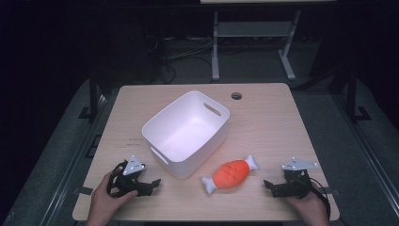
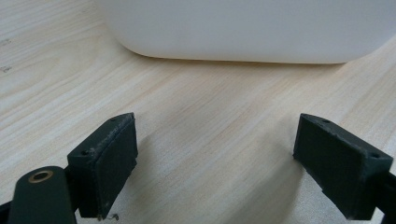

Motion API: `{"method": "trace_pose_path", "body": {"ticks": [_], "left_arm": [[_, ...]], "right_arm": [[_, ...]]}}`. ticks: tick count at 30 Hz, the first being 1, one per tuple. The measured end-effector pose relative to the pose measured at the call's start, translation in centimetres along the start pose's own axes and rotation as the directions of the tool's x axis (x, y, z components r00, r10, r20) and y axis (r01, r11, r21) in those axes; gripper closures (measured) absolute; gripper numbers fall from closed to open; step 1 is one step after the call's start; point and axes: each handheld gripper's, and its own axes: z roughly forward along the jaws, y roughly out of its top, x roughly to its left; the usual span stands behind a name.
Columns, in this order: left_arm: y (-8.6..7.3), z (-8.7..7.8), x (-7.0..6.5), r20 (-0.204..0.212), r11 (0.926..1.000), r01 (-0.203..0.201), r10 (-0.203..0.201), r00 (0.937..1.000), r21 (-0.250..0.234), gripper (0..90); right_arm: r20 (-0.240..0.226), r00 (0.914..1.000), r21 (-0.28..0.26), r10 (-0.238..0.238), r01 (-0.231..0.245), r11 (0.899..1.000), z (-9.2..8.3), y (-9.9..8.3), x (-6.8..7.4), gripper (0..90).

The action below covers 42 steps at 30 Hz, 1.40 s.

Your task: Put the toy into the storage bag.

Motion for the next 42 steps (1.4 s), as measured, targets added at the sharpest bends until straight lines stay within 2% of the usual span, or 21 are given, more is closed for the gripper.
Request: {"method": "trace_pose_path", "body": {"ticks": [4, 7, 9, 13, 18, 20, 22, 31, 42], "left_arm": [[0.0, 0.0, 0.0, 0.0, 1.0, -0.001, 0.001, 1.0, 0.0, 12.7], [0.0, 0.0, 0.0, 0.0, 1.0, 0.0, 0.0, 1.0, 0.0, 12.7], [0.0, 0.0, 0.0, 0.0, 1.0, 0.0, 0.0, 1.0, 0.0, 12.7], [0.0, 0.0, 0.0, 0.0, 1.0, 0.0, 0.0, 1.0, 0.0, 12.7], [0.0, 0.0, 0.0, 0.0, 1.0, 0.0, 0.0, 1.0, 0.0, 12.7], [0.0, 0.0, 0.0, 0.0, 1.0, 0.0, 0.0, 1.0, 0.0, 12.7], [0.0, 0.0, 0.0, 0.0, 1.0, 0.0, 0.0, 1.0, 0.0, 12.7], [0.0, 0.0, 0.0, 0.0, 1.0, 0.0, 0.0, 1.0, 0.0, 12.7], [0.0, 0.0, 0.0, 0.0, 1.0, 0.0, 0.0, 1.0, 0.0, 12.7]], "right_arm": [[-0.006, 1.0, 0.002, -0.006, 0.006, 1.0, -0.1, 0.0, 0.0, 3.0], [-0.009, 0.9999, 0.006, -0.009, 0.009, 1.0, -0.5, 0.0, -0.1, 13.5], [-0.015, 0.9998, 0.009, -0.01, 0.01, 1.0, -0.7, 0.0, -0.1, 15.5], [-0.055, 0.9984, 0.015, -0.008, 0.009, 1.0, -1.0, 0.3, 0.1, 31.9], [-0.099, 0.9948, -0.01, -0.024, 0.023, 1.0, -1.6, 0.7, 0.5, 58.9], [-0.13, 0.9911, -0.02, -0.029, 0.026, 0.999, -1.7, 0.9, 0.6, 73.1], [-0.145, 0.9879, -0.033, -0.057, 0.052, 0.998, -1.8, 1.1, 0.8, 89.8], [-0.206, 0.9742, -0.046, -0.094, 0.086, 0.995, -0.7, 2.6, 1.4, 89.8], [-0.215, 0.9704, -0.04, -0.11, 0.104, 0.994, 0.6, 3.8, 1.5, 89.8]]}}
